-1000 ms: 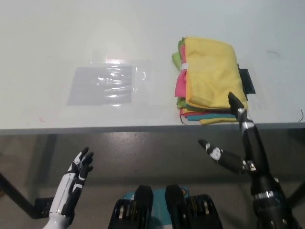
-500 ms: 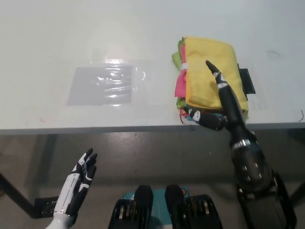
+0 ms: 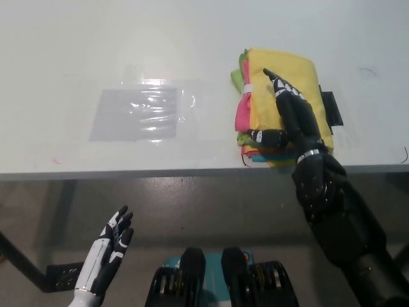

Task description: A stack of folded microfibre clothes with a single fold is kept infront of the robot. the robot uses its right hand to grab one end of the clothes and pulla it away from the other end to unfold

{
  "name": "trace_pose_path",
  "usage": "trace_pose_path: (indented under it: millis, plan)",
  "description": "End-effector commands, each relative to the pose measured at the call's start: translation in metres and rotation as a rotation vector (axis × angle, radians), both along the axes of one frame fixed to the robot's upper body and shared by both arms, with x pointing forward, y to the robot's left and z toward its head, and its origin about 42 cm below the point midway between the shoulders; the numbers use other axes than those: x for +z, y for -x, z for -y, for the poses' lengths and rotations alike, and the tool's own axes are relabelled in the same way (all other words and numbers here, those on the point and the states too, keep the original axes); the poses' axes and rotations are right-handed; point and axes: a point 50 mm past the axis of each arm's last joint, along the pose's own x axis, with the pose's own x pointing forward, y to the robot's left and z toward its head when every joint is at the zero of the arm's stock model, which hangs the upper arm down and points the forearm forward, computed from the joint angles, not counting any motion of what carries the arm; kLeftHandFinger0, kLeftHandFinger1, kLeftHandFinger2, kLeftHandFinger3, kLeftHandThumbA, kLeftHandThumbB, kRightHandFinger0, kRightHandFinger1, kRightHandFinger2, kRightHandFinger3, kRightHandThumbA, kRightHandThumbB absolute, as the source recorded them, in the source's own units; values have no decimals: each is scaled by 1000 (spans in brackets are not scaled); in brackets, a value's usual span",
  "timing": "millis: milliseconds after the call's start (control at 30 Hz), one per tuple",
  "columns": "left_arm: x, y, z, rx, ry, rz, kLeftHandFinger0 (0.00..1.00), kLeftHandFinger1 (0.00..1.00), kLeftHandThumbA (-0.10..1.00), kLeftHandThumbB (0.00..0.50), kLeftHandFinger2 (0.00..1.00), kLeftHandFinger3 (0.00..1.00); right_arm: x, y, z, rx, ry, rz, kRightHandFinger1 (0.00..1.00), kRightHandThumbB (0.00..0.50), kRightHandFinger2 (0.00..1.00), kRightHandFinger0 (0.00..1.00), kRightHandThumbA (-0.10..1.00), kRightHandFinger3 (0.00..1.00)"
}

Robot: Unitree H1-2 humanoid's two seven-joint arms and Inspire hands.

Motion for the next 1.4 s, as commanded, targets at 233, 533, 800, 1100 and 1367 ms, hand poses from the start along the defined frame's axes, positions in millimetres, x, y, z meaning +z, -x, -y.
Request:
trace_pose_path:
  millis: [233,533,800,1100,1367]
  plan:
    - [8,-2,-1,-30,-27,46,1000,1000,883,334,1000,1000,25,-22,15,-169,81,40,1000,254,1000,1000,856,1000]
    - [8,-5,-1,-31,-28,55,1000,1000,882,334,1000,1000,4,-32,32,-291,-113,75,179,158,604,0,-100,485]
    - [16,-14,-3,-32,-46,78,1000,1000,897,320,1000,1000,2,-33,47,-339,-207,103,402,168,787,0,-100,804]
    - [14,-16,-5,-36,-37,68,1000,1000,886,328,1000,1000,8,-26,62,-339,-358,210,214,152,543,0,-100,503]
    - [12,-13,-7,-31,-43,59,1000,1000,904,299,1000,1000,12,-14,103,-466,-1049,261,151,136,519,0,-14,451]
